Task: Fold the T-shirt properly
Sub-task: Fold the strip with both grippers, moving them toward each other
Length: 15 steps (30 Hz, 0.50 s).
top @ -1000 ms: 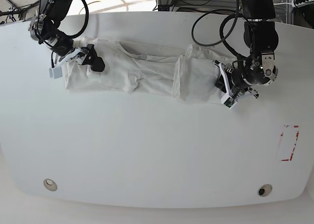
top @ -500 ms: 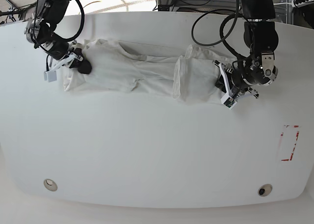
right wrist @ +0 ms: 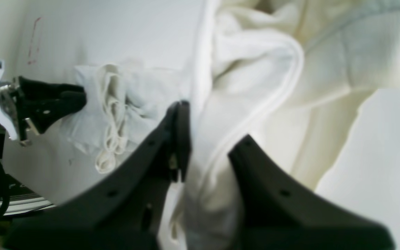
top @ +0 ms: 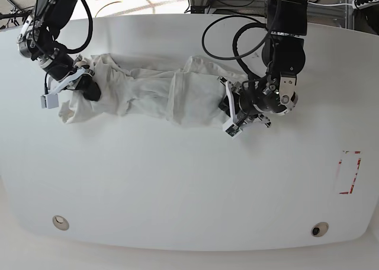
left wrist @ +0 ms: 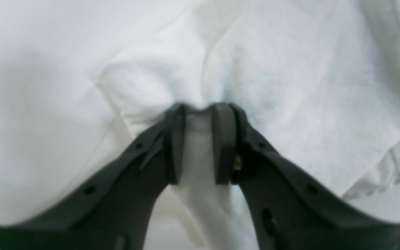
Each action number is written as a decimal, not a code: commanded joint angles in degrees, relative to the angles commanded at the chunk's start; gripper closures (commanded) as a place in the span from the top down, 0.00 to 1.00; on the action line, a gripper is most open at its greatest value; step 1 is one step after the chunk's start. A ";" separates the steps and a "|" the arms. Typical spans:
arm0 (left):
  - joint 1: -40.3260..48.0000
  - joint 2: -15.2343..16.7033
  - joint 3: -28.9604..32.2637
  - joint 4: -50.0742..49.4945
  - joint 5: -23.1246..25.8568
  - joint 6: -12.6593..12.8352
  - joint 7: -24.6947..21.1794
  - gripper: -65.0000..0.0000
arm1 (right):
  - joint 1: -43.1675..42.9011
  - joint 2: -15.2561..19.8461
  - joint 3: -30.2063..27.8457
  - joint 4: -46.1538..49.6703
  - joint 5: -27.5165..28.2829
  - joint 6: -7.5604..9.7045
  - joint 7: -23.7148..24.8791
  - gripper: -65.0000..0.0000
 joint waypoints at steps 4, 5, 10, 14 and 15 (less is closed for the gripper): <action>-2.55 3.78 1.05 -5.19 0.00 0.00 -0.18 0.19 | 0.26 1.67 -0.09 1.67 0.00 0.35 0.00 0.00; -2.99 4.66 1.23 -6.42 0.00 0.00 -0.26 0.19 | 0.26 1.76 -0.09 1.67 0.09 0.44 0.00 0.00; -5.19 5.62 1.32 -11.78 -0.26 0.09 -1.85 0.19 | 0.97 1.76 -2.99 3.96 0.09 0.53 0.00 0.00; -5.27 5.62 3.34 -12.66 -0.44 0.09 -3.52 0.19 | 2.20 0.88 -5.19 4.40 0.18 1.05 0.00 0.00; -5.19 5.62 4.04 -12.66 -0.44 0.09 -3.60 0.19 | 2.29 -0.09 -5.71 4.40 0.18 1.76 0.00 0.00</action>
